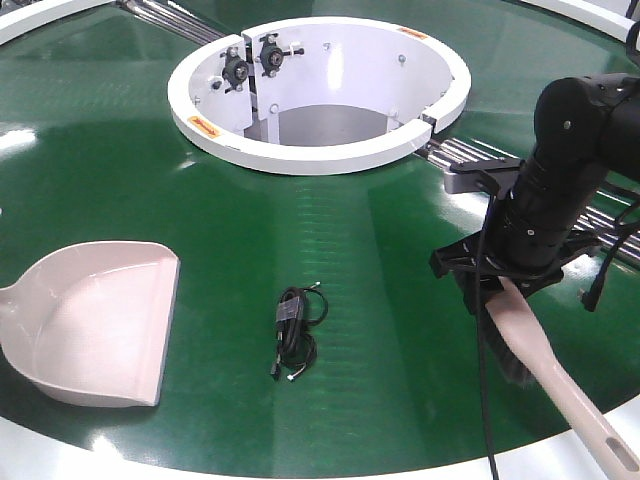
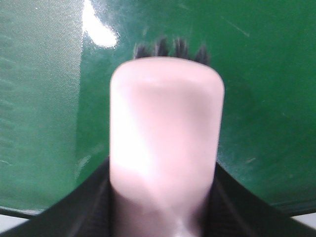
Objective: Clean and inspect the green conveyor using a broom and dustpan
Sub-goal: 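Slide the dustpan with the left gripper up against the black cable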
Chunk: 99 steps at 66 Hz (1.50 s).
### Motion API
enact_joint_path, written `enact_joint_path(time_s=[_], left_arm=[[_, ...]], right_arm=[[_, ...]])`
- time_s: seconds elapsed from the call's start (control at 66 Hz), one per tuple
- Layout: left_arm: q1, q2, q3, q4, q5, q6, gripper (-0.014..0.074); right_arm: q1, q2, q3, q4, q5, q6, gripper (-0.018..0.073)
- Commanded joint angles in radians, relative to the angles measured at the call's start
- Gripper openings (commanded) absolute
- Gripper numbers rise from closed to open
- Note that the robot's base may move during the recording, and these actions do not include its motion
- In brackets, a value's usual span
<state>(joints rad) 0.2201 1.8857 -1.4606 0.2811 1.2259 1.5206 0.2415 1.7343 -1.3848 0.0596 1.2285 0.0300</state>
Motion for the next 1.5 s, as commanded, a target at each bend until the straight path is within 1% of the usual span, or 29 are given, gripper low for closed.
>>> enact_joint_path(time_s=[0.0, 0.167, 0.349, 0.606, 0.743, 0.849, 1.046, 1.304, 1.486], left_arm=[[-0.007, -0.056, -0.030, 0.012, 0.034, -0.036, -0.0009], [-0.044, -0.077, -0.055, 0.038, 0.034, -0.059, -0.0008], [-0.103, -0.090, -0.092, 0.038, 0.034, -0.062, -0.0008], [-0.184, -0.090, -0.098, 0.032, 0.034, -0.133, -0.0008], [-0.221, -0.090, -0.098, 0.004, 0.034, -0.150, -0.0008], [-0.245, -0.089, -0.098, -0.022, 0.034, -0.188, -0.0008], [-0.296, -0.087, -0.098, -0.029, 0.034, -0.223, -0.0008], [-0.334, -0.087, -0.098, -0.065, 0.034, -0.294, -0.0008], [-0.361, -0.087, -0.098, -0.070, 0.034, -0.297, -0.0006]], right_arm=[[-0.007, -0.054, -0.024, -0.002, 0.062, -0.005, -0.0001], [-0.007, -0.054, -0.024, -0.002, 0.062, -0.005, -0.0001], [-0.007, -0.054, -0.024, -0.002, 0.062, -0.005, -0.0001], [-0.007, -0.054, -0.024, -0.002, 0.062, -0.005, -0.0001], [-0.007, -0.054, -0.024, -0.002, 0.062, -0.005, -0.0001], [-0.007, -0.054, -0.024, -0.002, 0.062, -0.005, -0.0001], [-0.007, -0.054, -0.024, -0.002, 0.062, -0.005, -0.0001], [-0.007, -0.054, -0.024, -0.002, 0.061, -0.005, -0.0001], [-0.007, -0.054, -0.024, -0.002, 0.061, -0.005, -0.0001]])
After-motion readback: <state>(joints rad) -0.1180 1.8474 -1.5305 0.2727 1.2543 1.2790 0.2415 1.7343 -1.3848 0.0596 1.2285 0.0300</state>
